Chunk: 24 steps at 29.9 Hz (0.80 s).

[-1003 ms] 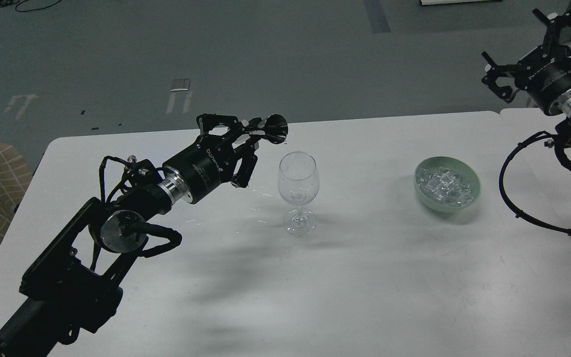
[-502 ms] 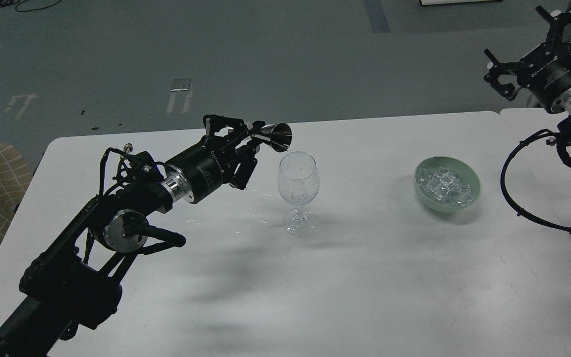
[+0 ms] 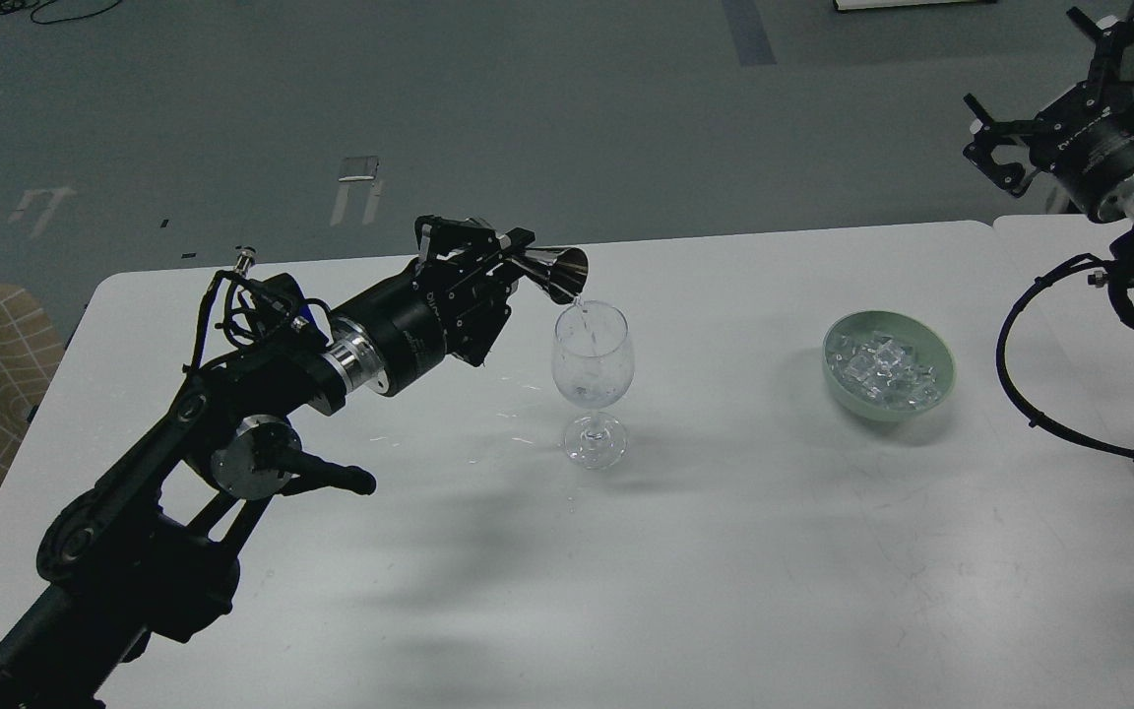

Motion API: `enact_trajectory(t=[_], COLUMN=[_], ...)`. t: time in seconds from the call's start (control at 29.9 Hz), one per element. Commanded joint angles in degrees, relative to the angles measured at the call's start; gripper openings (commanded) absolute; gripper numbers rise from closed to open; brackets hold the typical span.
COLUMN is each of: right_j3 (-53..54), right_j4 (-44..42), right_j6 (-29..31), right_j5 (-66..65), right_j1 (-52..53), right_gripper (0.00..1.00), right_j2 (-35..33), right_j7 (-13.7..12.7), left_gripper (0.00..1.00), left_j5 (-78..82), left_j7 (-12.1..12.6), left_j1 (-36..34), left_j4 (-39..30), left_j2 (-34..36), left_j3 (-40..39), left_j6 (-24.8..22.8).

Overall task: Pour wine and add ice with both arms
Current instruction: 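Tilt the jigger with the left gripper to pour into the glass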

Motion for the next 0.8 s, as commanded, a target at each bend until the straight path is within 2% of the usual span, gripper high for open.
enact_trajectory(t=[0.0,0.5,0.77], right_j3=[0.0,0.0,0.0], right_j4=[0.0,0.0,0.0], right_j6=[0.0,0.1,0.1], right_j5=[0.0,0.0,0.0], right_j1=[0.0,0.4,0.4], right_gripper=[1.00,1.00,1.00], right_j2=[0.0,-0.1,-0.1], right_j7=[0.0,0.0,0.0], left_gripper=[0.00,0.00,0.00], left_j5=[2.0,12.8,13.5], left_j7=[0.0,-0.1,0.0], left_j1=[-0.2,-2.6,-3.8], left_j4=[-0.2,-1.5,-3.7], left_j2=[0.2,0.7,1.6], left_j3=[0.0,0.0,0.0], left_j6=[-1.1,-1.7,-1.7])
